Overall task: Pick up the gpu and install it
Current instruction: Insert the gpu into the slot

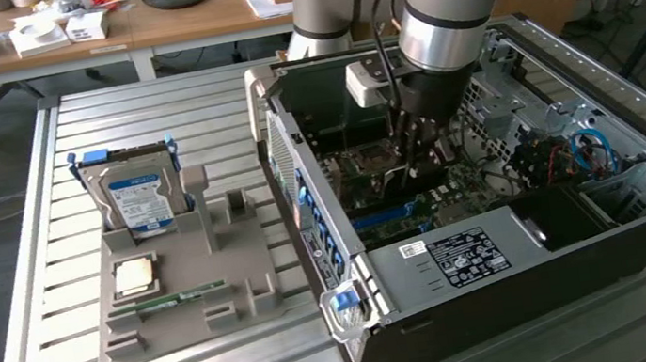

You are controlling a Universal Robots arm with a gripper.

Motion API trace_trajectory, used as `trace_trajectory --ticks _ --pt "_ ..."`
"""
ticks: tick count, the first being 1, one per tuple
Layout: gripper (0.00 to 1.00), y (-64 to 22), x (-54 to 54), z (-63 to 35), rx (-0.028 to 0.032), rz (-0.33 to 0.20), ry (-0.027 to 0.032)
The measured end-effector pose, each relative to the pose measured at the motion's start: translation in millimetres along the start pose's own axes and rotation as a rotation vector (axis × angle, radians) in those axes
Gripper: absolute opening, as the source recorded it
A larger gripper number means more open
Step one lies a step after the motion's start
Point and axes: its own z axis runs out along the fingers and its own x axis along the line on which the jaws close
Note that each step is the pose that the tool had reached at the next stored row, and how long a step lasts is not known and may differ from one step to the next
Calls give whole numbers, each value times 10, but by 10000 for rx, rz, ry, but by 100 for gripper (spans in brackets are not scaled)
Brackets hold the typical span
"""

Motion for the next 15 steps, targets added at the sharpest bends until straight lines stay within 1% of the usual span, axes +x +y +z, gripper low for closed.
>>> trace_trajectory --ticks 9,15 --pt "26 18 1 0 1 -1 0" --pt "26 30 3 20 0 -1 1"
